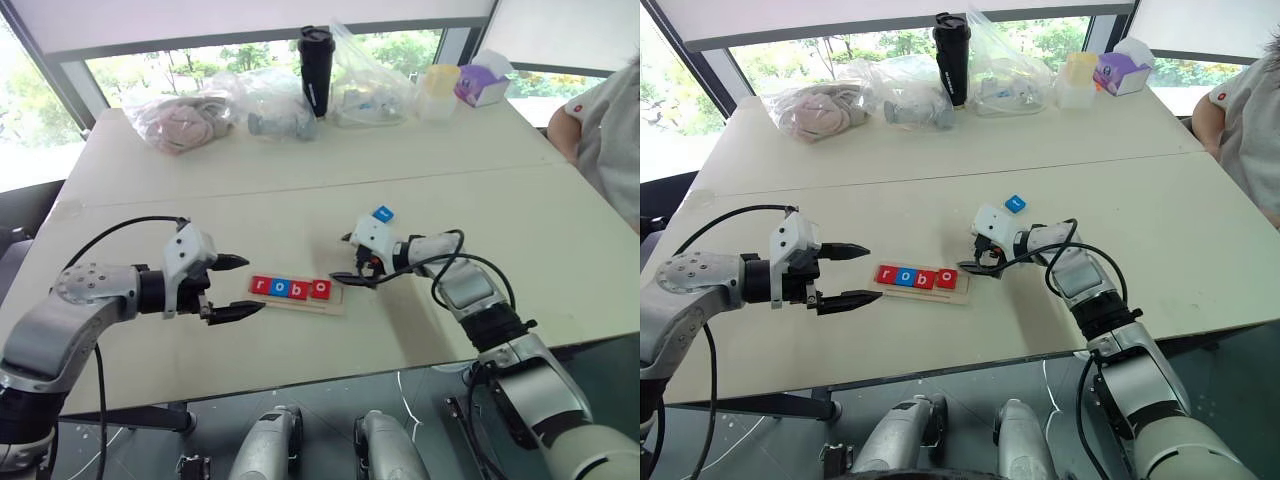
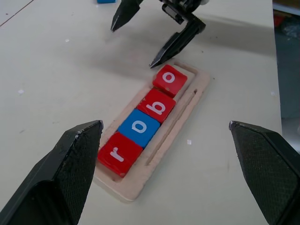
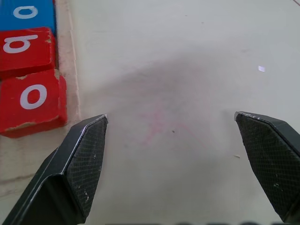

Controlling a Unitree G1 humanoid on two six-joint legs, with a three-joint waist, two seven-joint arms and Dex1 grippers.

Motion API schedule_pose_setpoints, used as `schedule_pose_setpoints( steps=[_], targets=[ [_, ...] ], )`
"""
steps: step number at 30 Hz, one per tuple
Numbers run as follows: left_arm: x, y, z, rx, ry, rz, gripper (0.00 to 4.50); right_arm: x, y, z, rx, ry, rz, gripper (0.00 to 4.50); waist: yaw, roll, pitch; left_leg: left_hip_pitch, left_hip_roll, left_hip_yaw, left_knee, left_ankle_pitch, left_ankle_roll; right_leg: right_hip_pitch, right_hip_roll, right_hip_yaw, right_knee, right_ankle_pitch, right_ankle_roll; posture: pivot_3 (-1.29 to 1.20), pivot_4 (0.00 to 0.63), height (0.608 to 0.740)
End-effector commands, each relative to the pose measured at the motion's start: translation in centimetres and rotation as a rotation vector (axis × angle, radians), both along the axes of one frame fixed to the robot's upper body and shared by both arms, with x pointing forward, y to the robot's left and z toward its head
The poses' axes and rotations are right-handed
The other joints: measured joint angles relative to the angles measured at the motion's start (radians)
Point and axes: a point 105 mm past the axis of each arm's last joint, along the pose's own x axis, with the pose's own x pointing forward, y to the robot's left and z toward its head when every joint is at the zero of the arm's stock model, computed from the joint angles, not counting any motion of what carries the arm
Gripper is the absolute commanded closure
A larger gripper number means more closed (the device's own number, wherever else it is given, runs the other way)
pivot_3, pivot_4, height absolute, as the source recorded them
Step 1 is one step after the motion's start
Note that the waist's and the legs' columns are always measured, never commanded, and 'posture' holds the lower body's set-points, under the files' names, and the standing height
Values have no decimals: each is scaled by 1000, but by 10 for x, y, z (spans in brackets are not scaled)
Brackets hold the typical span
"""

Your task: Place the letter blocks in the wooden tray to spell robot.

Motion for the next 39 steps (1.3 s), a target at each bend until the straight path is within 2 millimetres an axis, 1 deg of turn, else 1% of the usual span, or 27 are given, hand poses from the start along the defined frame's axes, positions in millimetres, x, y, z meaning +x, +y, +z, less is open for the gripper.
schedule_pose_setpoints(
  steps=[1,5,8,11,17,21,24,35,37,39],
  targets=[
    [-2,-2,10,-5,-42,-15,0,-4,10,12,23,-40,55,47,0,0,0,0,0,0,0,0,0,0,0,0,0,0,0,0,150,740],
    [-1,-1,9,-4,-41,-8,0,-4,13,15,37,-52,49,47,1,0,0,0,0,0,0,0,0,0,0,0,0,0,0,0,150,740],
    [-1,-1,8,-6,-40,-7,0,0,10,20,44,-75,21,47,1,0,0,1,0,0,0,0,0,-1,0,0,0,0,0,0,150,740],
    [0,-2,7,-8,-41,-6,0,-2,7,23,43,-82,21,47,1,0,0,1,0,0,0,0,0,-1,0,0,0,0,0,0,150,740],
    [1,-4,6,-13,-42,-7,0,-13,9,19,41,-63,41,47,1,0,0,1,0,0,0,0,0,-1,0,0,2,0,0,0,150,740],
    [2,-5,6,-16,-43,-11,0,-19,14,12,43,-44,49,47,1,0,0,1,0,0,1,0,0,-1,0,0,3,0,0,0,150,740],
    [3,-5,6,-17,-44,-11,0,-21,17,12,55,-41,47,47,1,0,0,1,0,0,2,0,0,-1,0,0,4,0,0,0,150,740],
    [4,-7,6,-22,-43,-8,0,-20,22,15,73,-50,33,47,2,0,0,1,0,0,2,1,-2,-1,0,0,9,0,0,0,150,740],
    [4,-7,6,-22,-43,-7,0,-20,21,14,70,-52,29,47,2,0,0,1,0,0,2,1,-2,-1,0,0,9,0,0,0,150,740],
    [4,-7,6,-23,-43,-6,0,-15,15,16,60,-71,3,47,2,0,0,1,0,0,2,1,-2,-2,0,0,10,0,0,0,150,740]
  ],
)
